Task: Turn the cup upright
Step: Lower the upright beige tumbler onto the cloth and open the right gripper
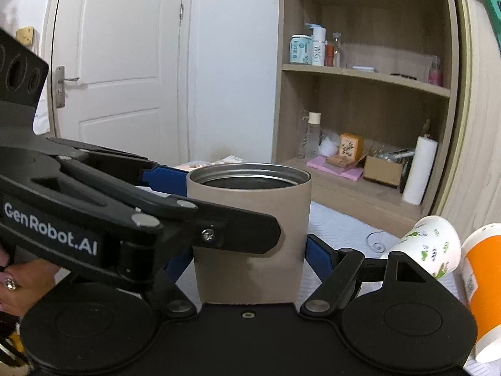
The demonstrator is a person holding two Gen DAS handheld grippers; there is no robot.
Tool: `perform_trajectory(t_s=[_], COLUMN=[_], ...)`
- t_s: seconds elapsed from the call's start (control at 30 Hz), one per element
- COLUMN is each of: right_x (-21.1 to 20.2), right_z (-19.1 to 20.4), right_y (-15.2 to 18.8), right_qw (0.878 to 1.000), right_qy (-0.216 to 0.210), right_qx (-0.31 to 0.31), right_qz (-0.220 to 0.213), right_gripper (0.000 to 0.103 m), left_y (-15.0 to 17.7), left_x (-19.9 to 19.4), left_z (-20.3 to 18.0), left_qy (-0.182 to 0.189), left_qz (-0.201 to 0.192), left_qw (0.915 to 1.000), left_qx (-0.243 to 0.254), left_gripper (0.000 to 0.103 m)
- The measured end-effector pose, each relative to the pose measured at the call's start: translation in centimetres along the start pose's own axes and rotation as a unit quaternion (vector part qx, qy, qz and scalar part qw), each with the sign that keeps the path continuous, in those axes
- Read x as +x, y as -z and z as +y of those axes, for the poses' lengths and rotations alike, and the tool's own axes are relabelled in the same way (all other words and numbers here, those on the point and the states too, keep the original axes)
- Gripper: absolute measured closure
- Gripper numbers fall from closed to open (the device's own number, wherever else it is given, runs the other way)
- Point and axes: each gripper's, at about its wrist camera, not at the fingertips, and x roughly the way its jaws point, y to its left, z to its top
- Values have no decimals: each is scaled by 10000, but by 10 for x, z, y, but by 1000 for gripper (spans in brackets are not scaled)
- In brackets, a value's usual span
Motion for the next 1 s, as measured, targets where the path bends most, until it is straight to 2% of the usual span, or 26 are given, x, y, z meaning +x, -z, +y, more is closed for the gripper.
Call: perform_trajectory(t_s=[0.13,0.5,0.67,0.83,1.0], right_x=[3,4,6,5,-5], right_z=[-3,-13,-7,-11,-5], right_y=[2,6,5,4,4], right_qw=[9999,9997,9994,9992,9987], right_qy=[133,66,255,214,416], right_qx=[-46,217,200,285,242], right_qz=[12,58,154,200,141], right_gripper=[22,21,21,21,20], left_y=[1,4,-2,-2,0], left_x=[9,17,21,23,21], left_z=[-6,-16,-27,-24,-19], left_qy=[-62,-167,-368,-304,-270], left_qz=[30,79,225,280,437], left_qw=[9998,9991,9982,9988,9987], left_qx=[171,372,413,277,1], left_gripper=[29,28,28,27,25])
